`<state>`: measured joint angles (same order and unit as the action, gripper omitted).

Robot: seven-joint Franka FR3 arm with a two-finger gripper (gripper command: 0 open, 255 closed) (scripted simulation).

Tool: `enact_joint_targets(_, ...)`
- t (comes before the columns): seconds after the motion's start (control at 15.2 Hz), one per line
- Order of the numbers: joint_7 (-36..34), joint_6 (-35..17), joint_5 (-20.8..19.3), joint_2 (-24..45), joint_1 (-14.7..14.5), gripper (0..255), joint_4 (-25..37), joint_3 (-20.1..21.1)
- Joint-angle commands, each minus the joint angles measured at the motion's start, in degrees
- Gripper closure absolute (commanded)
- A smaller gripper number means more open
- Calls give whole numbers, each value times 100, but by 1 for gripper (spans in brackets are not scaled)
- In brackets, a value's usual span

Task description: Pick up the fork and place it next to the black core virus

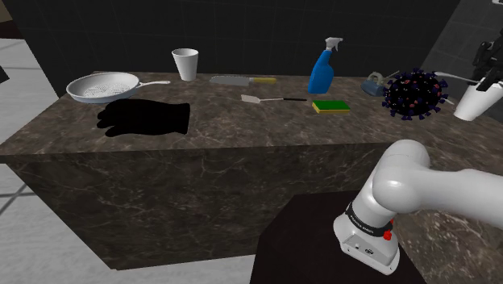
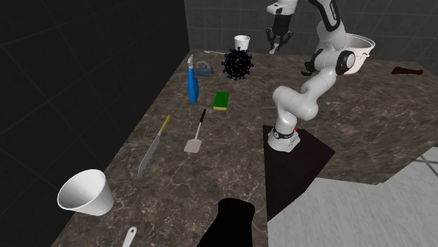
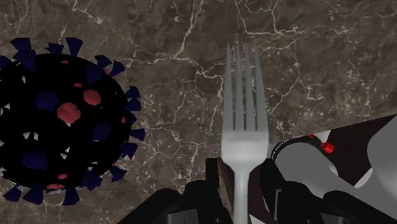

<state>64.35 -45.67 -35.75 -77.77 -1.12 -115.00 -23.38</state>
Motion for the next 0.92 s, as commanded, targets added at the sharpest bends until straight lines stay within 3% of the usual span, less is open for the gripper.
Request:
enact_joint_targets(0.0, -45, -70, -20, -169, 31, 255, -242, -28)
enact_joint_targets(0.86, -99, -443, -282, -1106, 318, 255, -1533, -326)
